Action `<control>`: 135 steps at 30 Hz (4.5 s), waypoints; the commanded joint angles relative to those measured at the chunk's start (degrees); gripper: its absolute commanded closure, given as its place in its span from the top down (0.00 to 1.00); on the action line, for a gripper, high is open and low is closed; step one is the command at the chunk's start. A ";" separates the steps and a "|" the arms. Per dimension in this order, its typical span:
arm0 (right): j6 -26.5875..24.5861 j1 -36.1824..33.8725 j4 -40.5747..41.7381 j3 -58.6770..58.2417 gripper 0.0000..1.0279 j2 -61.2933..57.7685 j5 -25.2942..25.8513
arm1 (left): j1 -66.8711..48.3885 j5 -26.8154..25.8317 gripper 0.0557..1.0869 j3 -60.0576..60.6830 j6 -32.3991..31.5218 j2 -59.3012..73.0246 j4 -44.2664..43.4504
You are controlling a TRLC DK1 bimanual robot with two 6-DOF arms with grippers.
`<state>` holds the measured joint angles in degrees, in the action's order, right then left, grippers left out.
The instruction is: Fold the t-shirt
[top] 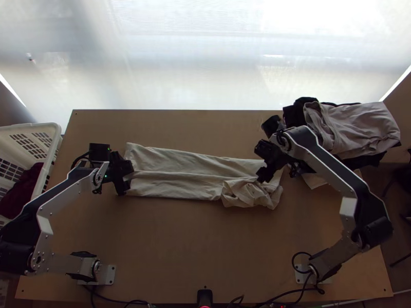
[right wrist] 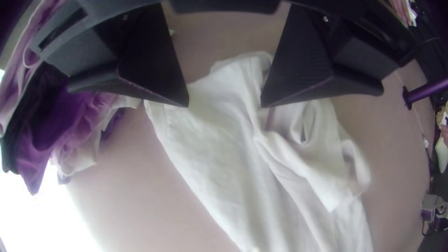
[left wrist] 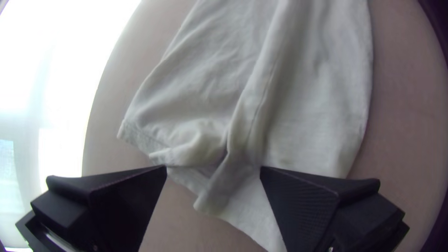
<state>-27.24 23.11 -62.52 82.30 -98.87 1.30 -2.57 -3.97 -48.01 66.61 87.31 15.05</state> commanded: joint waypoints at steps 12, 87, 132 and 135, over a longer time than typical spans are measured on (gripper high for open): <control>11.16 17.58 -2.87 -7.86 0.71 7.82 0.28 | 3.01 -2.19 0.95 -6.75 -4.12 -11.02 11.93; 9.14 7.38 20.16 -0.21 0.87 -6.07 13.90 | 4.85 -1.48 0.95 12.76 9.50 -29.83 11.41; 13.53 37.09 36.33 -39.32 0.95 14.85 29.11 | -7.36 -11.06 0.95 23.49 1.33 -30.00 -2.13; 13.27 37.18 36.24 -39.15 0.93 15.20 29.46 | -7.28 -11.06 0.95 23.14 1.07 -30.00 -2.22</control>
<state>-13.34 58.85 -28.25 43.92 -83.15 29.04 -10.37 -15.03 -23.94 67.94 55.46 14.81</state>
